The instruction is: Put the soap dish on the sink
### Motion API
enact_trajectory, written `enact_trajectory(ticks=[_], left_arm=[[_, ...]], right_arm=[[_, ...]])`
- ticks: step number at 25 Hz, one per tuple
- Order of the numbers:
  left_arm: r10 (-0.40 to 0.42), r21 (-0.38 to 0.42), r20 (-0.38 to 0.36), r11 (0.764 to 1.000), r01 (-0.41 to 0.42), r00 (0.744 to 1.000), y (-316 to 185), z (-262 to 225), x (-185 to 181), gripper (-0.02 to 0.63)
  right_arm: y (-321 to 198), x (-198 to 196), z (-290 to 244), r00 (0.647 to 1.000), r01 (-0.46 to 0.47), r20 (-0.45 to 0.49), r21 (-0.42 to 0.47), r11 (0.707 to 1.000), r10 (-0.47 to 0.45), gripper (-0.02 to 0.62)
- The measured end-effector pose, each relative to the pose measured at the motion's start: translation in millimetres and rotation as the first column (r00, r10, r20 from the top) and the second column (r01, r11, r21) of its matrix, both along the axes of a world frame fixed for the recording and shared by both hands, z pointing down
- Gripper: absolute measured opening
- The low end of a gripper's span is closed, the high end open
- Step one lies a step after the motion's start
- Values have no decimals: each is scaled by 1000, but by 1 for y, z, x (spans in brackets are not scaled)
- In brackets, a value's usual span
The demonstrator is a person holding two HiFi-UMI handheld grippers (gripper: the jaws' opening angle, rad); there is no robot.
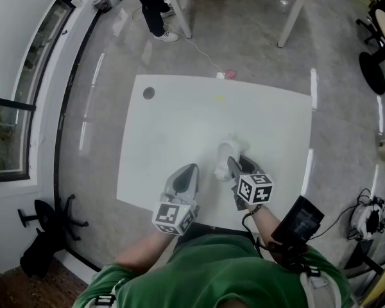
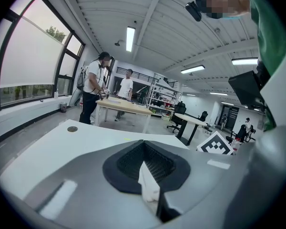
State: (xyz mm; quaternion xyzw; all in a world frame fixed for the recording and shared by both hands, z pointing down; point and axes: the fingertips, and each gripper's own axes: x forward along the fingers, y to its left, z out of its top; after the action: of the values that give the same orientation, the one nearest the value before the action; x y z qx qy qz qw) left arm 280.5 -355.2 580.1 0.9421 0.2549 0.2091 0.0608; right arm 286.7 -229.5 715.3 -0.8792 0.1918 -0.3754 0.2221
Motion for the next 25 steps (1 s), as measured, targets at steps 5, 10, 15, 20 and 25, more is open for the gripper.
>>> enact_trajectory(ticks=[5, 10, 15, 20, 25], left_arm=[[4, -1, 1, 1000, -4, 1000, 5, -3, 4, 6], [13, 3, -1, 1000, -13, 1000, 3, 0, 1, 6], [15, 9, 2, 1000, -15, 1000, 9, -1, 4, 6], [15, 9, 5, 1000, -15, 1000, 23, -1, 5, 6], [23, -6, -7, 1000, -23, 1000, 22, -2, 5, 6]], right_arm=[[7, 2, 2, 1000, 9, 26, -38, 999, -8, 143], [9, -4, 15, 998, 11, 70, -79, 997, -6, 152], [15, 0, 17, 997, 25, 75, -112, 993, -17, 164], [29, 4, 8, 999, 26, 43, -127, 992, -21, 164], [34, 6, -10, 1000, -4, -23, -153, 988, 1, 164]])
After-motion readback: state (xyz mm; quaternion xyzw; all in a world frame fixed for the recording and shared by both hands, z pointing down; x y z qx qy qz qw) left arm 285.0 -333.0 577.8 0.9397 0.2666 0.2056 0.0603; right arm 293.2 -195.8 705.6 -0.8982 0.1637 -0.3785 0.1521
